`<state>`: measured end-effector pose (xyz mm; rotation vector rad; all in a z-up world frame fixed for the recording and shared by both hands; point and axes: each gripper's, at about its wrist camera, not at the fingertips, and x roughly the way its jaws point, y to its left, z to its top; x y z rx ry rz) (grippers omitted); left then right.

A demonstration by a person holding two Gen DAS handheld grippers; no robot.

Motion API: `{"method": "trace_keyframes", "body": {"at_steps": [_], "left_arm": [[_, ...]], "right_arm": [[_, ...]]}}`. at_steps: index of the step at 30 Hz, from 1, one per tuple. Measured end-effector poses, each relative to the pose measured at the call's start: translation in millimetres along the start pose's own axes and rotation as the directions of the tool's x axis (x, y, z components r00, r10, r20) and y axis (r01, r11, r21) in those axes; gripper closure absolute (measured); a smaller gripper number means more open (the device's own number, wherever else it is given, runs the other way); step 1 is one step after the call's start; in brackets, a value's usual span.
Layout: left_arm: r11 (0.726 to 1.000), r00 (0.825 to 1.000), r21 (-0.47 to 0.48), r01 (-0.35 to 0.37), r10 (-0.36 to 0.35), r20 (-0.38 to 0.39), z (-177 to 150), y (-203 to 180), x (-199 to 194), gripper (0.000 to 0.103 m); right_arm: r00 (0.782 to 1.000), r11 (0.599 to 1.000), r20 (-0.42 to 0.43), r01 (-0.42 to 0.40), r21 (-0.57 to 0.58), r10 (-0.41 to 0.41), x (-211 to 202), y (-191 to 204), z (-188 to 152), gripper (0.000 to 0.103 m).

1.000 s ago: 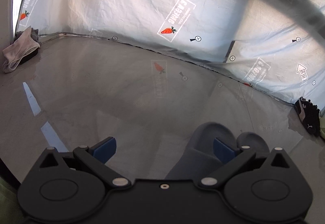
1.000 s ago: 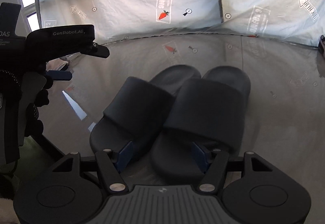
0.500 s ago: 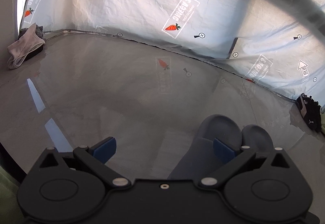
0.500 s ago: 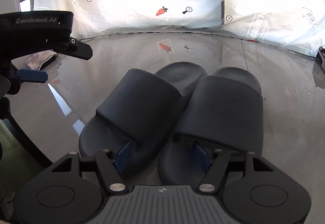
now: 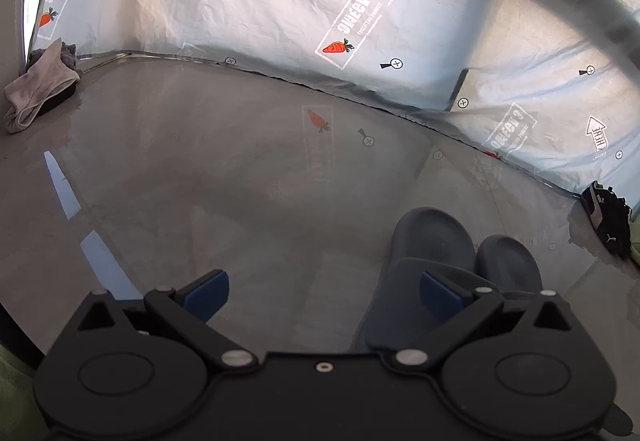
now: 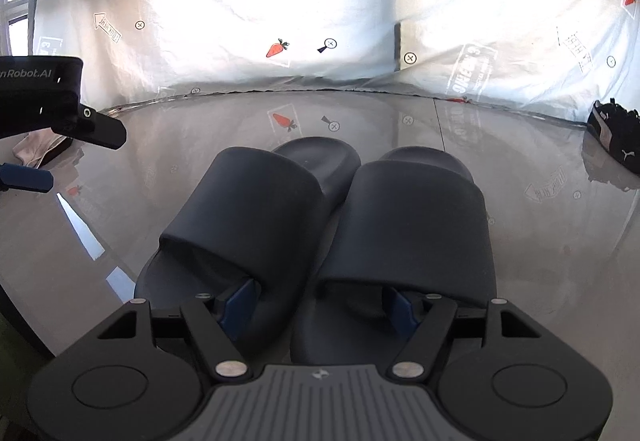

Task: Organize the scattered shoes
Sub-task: 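Carry the dark grey slides with the right tool toward the shoe row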

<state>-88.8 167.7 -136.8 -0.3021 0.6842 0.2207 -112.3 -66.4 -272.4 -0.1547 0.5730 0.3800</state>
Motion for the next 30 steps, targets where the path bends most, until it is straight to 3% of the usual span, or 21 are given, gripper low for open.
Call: {"method": "trace_keyframes", "body": {"at_steps": [5, 9, 10, 11, 13, 18, 23, 30], "left_arm": [[1.000, 1.000, 0.002, 0.002, -0.002, -0.019, -2, 0, 3, 0.000], [1.000, 1.000, 0.001, 0.005, -0.005, -0.031, -2, 0, 6, 0.000], [1.000, 0.999, 0.001, 0.006, -0.006, -0.032, -2, 0, 6, 0.000], [1.000, 0.999, 0.001, 0.009, -0.009, -0.032, -2, -1, 7, 0.000], [1.000, 0.999, 0.003, 0.013, -0.013, -0.033, -1, -3, 7, 0.000], [1.000, 0.999, 0.003, 0.023, -0.023, -0.029, 1, -4, 8, 0.000], [1.000, 0.999, -0.005, 0.030, -0.031, -0.023, 4, -4, 10, 0.000], [0.999, 0.999, 0.008, 0.047, -0.047, -0.025, 5, -5, 12, 0.000]], "right_arm": [[0.998, 0.999, 0.067, 0.022, -0.042, -0.019, 11, 8, -7, 0.022], [0.996, 0.999, 0.092, 0.020, -0.051, -0.015, 18, 12, -6, 0.022], [0.996, 0.999, 0.093, 0.009, -0.052, -0.004, 20, 11, -5, 0.028], [0.996, 0.998, 0.094, -0.007, -0.055, 0.012, 20, 11, -4, 0.042], [0.996, 0.997, 0.087, -0.028, -0.066, 0.034, 21, 13, 0, 0.052], [0.996, 0.995, 0.082, -0.038, -0.088, 0.046, 19, 11, 2, 0.060], [0.990, 0.989, 0.133, -0.021, -0.148, 0.040, 9, 10, 9, 0.072], [0.994, 0.992, 0.104, -0.003, -0.125, 0.016, 19, 0, 5, 0.069]]}}
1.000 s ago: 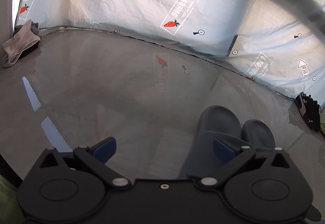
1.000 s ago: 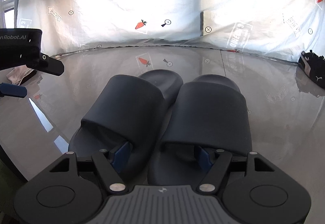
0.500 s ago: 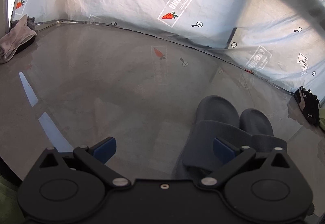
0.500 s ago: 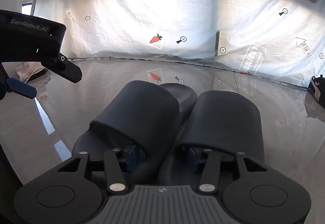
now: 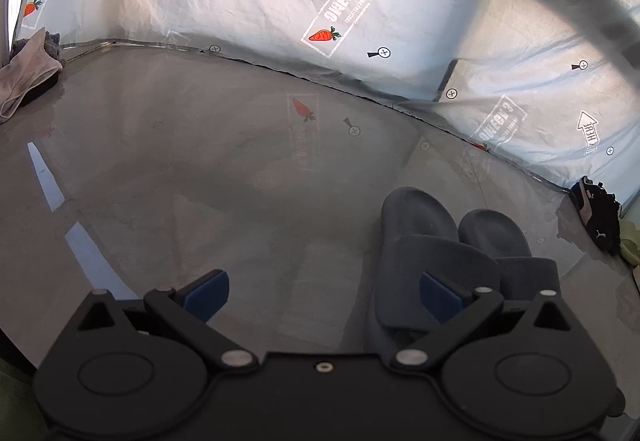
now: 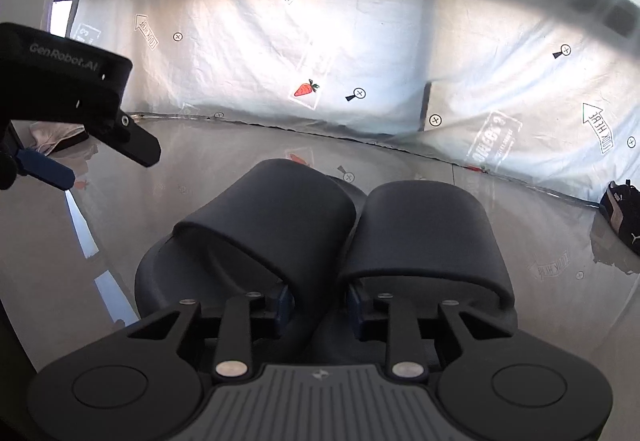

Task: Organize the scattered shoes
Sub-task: 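Carry the dark grey slides with the right tool toward the shoe row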

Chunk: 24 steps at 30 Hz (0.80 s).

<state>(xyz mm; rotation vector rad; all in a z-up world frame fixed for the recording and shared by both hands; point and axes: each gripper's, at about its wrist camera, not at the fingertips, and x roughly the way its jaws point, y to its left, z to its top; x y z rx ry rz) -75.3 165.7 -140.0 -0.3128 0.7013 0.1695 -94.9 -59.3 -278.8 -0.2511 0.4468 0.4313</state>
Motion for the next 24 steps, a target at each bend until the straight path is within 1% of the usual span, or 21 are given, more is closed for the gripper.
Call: {"method": "trace_keyframes", "body": {"at_steps": [2, 3, 6, 9, 10, 11, 14, 19, 24], "left_arm": [[1.000, 1.000, -0.004, -0.002, 0.002, -0.004, 0, 1, 1, 0.000], [1.000, 1.000, -0.006, -0.003, 0.003, -0.007, 0, 2, 1, 0.000], [1.000, 1.000, -0.016, -0.006, 0.006, -0.008, 1, 6, 2, 0.000], [1.000, 1.000, -0.019, -0.009, 0.009, -0.003, 2, 5, 2, 0.000], [1.000, 1.000, -0.020, -0.010, 0.010, -0.002, 1, 6, 2, 0.000], [1.000, 1.000, -0.021, -0.011, 0.011, 0.000, 1, 6, 1, 0.000], [1.000, 1.000, -0.026, -0.017, 0.017, 0.004, 1, 8, 0, 0.000], [0.999, 1.000, -0.040, -0.019, 0.019, 0.003, 2, 10, 2, 0.000], [1.000, 1.000, -0.029, -0.009, 0.009, 0.003, 1, 7, 1, 0.000]], "right_arm": [[1.000, 1.000, -0.019, 0.008, 0.027, -0.008, 2, -3, -3, 0.062], [1.000, 0.999, -0.026, 0.010, 0.043, -0.008, 3, -5, -5, 0.060], [1.000, 0.999, -0.030, 0.005, 0.046, -0.004, 6, -5, -6, 0.058], [0.998, 0.998, -0.053, -0.011, 0.062, 0.015, 8, -9, -4, 0.057], [0.998, 0.998, -0.063, -0.015, 0.068, 0.020, 8, -10, -3, 0.055], [0.997, 0.997, -0.073, -0.013, 0.076, 0.018, 7, -12, -3, 0.050], [0.995, 0.993, -0.097, -0.009, 0.114, 0.020, -1, -17, -3, 0.043], [0.995, 0.991, -0.102, 0.013, 0.132, 0.001, -6, -18, -5, 0.039], [0.994, 0.988, -0.109, 0.025, 0.152, -0.009, 0, -16, -3, 0.039]]}}
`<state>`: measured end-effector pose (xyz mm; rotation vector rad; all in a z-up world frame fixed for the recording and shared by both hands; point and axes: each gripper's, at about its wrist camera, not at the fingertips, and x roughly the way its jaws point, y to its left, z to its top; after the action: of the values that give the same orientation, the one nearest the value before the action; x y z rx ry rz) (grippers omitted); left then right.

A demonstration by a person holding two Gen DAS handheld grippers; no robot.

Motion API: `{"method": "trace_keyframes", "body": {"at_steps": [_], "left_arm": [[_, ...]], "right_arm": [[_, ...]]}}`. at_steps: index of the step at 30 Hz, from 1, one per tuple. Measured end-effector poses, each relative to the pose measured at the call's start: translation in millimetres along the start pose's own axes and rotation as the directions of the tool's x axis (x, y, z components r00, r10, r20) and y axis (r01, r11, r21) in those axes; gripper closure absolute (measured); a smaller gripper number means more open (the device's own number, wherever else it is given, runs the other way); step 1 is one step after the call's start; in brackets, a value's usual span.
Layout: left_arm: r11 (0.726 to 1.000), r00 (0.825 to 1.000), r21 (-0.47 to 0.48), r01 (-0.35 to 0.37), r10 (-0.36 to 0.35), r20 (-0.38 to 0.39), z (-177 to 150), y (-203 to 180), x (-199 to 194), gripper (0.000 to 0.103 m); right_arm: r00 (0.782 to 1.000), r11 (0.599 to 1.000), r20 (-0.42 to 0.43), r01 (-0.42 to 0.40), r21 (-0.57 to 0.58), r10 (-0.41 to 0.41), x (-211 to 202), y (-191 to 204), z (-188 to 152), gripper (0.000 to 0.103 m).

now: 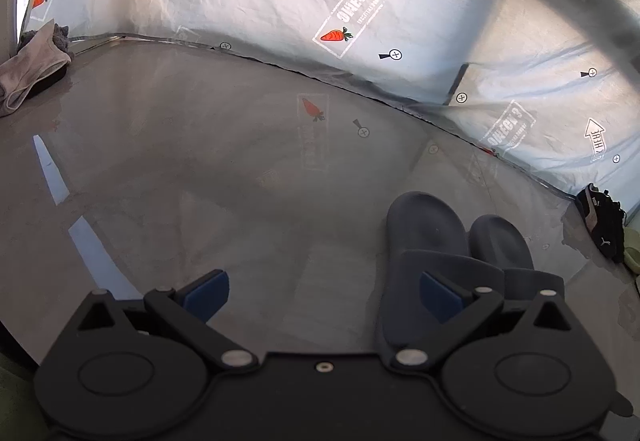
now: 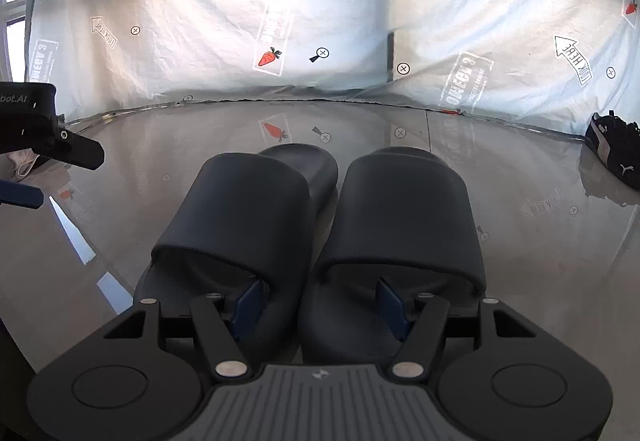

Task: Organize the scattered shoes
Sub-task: 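Carry the dark grey slides with the right tool toward the shoe row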

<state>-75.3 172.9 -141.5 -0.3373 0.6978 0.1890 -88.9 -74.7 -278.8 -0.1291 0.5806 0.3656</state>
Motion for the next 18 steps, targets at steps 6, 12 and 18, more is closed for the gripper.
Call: {"method": "trace_keyframes", "body": {"at_steps": [6, 12, 18], "left_arm": [[1.000, 1.000, -0.006, -0.005, 0.005, -0.004, 0, 5, -1, 0.000], [1.000, 1.000, 0.004, -0.008, 0.009, -0.014, -1, 3, 0, 0.000], [1.000, 0.999, 0.010, -0.015, 0.015, -0.029, -6, 5, -1, 0.000]], "right_arm": [[1.000, 1.000, 0.010, 0.015, 0.022, -0.015, 9, -1, 3, 0.039], [0.997, 0.999, 0.068, 0.037, -0.007, -0.037, 15, 2, -3, 0.036], [0.989, 0.997, 0.141, 0.061, -0.051, -0.053, 21, 8, -11, 0.029]]}}
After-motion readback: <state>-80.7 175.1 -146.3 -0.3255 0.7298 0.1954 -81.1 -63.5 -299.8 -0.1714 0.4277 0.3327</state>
